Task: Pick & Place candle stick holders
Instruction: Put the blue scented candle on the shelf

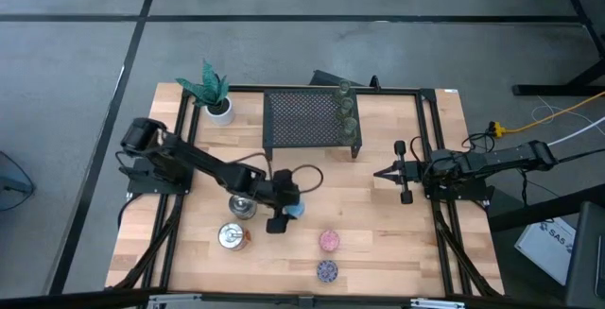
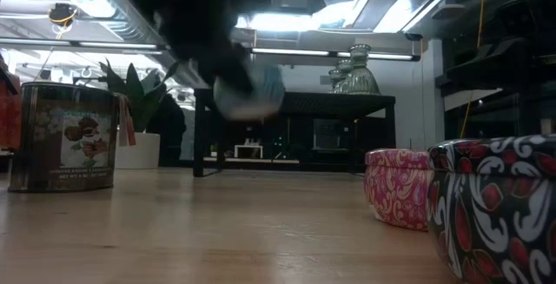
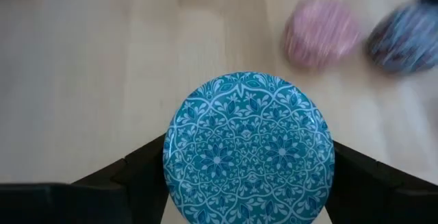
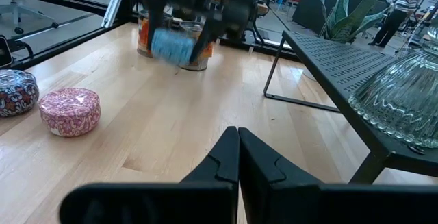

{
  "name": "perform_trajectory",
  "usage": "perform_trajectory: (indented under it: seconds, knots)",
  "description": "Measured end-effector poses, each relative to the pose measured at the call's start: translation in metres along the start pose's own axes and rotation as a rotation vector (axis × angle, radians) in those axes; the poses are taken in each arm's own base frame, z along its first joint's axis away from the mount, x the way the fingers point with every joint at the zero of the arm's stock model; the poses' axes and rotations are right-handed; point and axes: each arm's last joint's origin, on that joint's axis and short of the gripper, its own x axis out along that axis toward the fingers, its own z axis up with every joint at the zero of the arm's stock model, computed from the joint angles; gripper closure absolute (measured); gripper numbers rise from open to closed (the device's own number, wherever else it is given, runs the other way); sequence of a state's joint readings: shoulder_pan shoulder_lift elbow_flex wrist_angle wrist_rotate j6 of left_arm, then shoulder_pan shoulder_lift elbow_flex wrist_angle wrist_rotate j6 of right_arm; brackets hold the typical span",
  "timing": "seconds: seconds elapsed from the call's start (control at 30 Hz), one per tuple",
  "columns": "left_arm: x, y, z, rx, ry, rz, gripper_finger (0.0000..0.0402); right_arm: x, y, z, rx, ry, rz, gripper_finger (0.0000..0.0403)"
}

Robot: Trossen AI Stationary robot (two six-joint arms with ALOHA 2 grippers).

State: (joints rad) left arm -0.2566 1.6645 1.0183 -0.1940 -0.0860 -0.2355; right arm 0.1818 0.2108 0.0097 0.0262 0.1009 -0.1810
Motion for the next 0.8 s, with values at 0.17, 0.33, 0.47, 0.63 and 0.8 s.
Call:
perform_trajectory:
  seconds: [0.17,0.33,0.47,0.63,0.8]
  knots:
    - [-0.036,0.012,0.017,-0.049,-0.103,0.002,0.0110,0.000,0.000,0.000,0.000,0.000,0.000,0.0400]
    - [-0.072,0.029,0.027,-0.118,-0.158,0.029,0.0110,0.000,0.000,0.000,0.000,0.000,0.000,0.0400]
    - [-0.099,0.042,0.038,-0.191,-0.180,0.100,0.0110,0.000,0.000,0.000,0.000,0.000,0.000,0.0400]
    - [-0.120,0.056,0.049,-0.185,-0.218,0.196,0.0110,0.000,0.000,0.000,0.000,0.000,0.000,0.0400]
    - [-0.134,0.077,0.055,-0.126,-0.179,0.247,0.0110,0.000,0.000,0.000,0.000,0.000,0.000,0.0400]
